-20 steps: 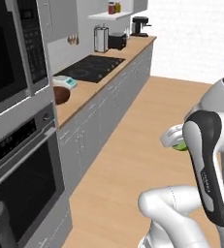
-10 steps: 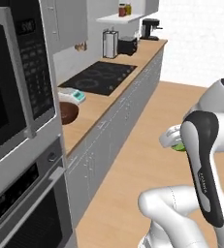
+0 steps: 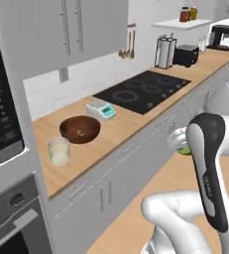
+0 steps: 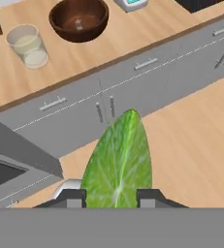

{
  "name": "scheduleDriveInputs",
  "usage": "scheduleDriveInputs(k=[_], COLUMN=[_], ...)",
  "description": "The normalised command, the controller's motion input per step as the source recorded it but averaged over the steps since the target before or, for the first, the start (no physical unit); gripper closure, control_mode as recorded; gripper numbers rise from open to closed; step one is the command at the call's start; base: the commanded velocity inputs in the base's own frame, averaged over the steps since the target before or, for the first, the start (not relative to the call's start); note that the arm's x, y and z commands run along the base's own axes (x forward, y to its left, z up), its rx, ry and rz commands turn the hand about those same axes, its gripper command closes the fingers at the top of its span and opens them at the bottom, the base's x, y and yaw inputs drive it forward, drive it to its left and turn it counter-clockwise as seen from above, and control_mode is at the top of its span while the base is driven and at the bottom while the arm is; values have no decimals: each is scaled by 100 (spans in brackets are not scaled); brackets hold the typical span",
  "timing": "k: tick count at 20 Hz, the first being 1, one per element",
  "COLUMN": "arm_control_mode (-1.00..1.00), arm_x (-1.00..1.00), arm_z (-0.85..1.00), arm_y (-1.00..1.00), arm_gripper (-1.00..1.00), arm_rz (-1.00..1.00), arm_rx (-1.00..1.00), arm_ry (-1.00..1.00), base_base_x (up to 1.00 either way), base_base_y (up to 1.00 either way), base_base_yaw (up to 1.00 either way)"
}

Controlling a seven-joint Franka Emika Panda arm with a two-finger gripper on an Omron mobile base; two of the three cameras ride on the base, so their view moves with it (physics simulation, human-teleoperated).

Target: Grab a lemon wedge from the fridge and one ice cube from the ice bowl, and put them in the glass of lemonade.

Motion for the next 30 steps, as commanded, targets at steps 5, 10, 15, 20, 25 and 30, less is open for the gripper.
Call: scheduleDriveInputs(k=[5,10,15,20,25,30], arm_control_mode=[100,100,100,100,100,100], arm_x=[0,0,0,0,0,0], arm_z=[0,0,0,0,0,0], arm_y=[0,0,0,0,0,0], arm_gripper=[100,100,100,100,100,100], arm_rz=[0,0,0,0,0,0], arm_rx=[0,0,0,0,0,0], arm_ry=[0,0,0,0,0,0], base_base_x=[97,62,40,56,57,59], base_base_y=[-38,-48,-44,-31,-1,0], base_base_yaw=[78,76,66,16,-9,-11])
